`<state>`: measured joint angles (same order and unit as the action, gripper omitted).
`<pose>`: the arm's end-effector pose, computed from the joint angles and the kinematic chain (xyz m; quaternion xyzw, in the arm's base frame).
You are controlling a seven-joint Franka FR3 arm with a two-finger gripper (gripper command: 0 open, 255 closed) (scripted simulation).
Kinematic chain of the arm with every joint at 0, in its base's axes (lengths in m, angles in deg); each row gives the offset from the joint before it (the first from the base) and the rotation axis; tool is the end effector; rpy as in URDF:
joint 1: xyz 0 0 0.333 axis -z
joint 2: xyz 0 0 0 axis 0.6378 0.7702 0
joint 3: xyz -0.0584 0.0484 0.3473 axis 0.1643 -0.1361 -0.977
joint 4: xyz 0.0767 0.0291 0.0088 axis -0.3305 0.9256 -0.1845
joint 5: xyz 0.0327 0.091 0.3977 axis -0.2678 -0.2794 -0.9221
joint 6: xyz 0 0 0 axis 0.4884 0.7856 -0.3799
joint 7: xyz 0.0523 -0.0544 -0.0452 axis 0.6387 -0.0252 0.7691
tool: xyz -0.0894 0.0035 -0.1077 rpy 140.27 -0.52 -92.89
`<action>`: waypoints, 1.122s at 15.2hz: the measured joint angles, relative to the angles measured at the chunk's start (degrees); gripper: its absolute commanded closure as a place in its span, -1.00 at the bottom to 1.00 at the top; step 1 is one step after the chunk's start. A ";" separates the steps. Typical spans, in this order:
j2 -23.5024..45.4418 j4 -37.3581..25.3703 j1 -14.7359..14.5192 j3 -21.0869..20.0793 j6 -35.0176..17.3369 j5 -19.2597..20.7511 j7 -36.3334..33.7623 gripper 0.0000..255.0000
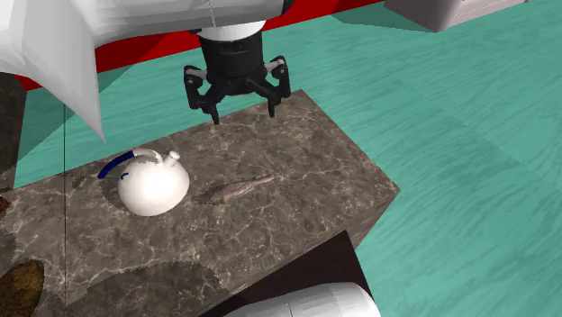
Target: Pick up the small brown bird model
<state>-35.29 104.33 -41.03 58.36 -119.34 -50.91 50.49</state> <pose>0.2852 0.0189 0.6343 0.9981 -0.0119 0.0606 0.0029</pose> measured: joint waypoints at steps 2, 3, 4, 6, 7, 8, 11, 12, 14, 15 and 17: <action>0.09 0.68 0.25 -0.41 -0.56 -0.20 -0.95 -1.00; 0.22 2.06 0.64 -1.02 -1.74 -0.49 -2.44 -1.00; 0.71 3.13 1.11 -1.70 -2.94 -0.83 -4.19 -1.00; 1.28 6.07 1.92 -3.69 -5.60 -1.88 -8.44 -1.00; 1.71 7.41 2.44 -4.43 -6.99 -2.26 -10.41 -1.00; 2.15 9.06 2.74 -5.66 -8.66 -2.96 -12.78 -1.00; 4.15 12.77 4.08 -8.35 -13.14 -4.43 -19.06 -1.00; 5.57 13.31 4.55 -9.39 -14.70 -4.92 -21.25 -1.00; 8.23 15.08 5.64 -10.99 -18.23 -5.66 -25.14 -1.00; 9.58 15.81 6.05 -12.00 -19.89 -6.14 -27.34 -1.00; 11.95 17.05 6.83 -13.90 -22.70 -7.05 -31.70 -1.00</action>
<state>-23.33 121.38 -34.19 44.46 -142.04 -57.95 18.79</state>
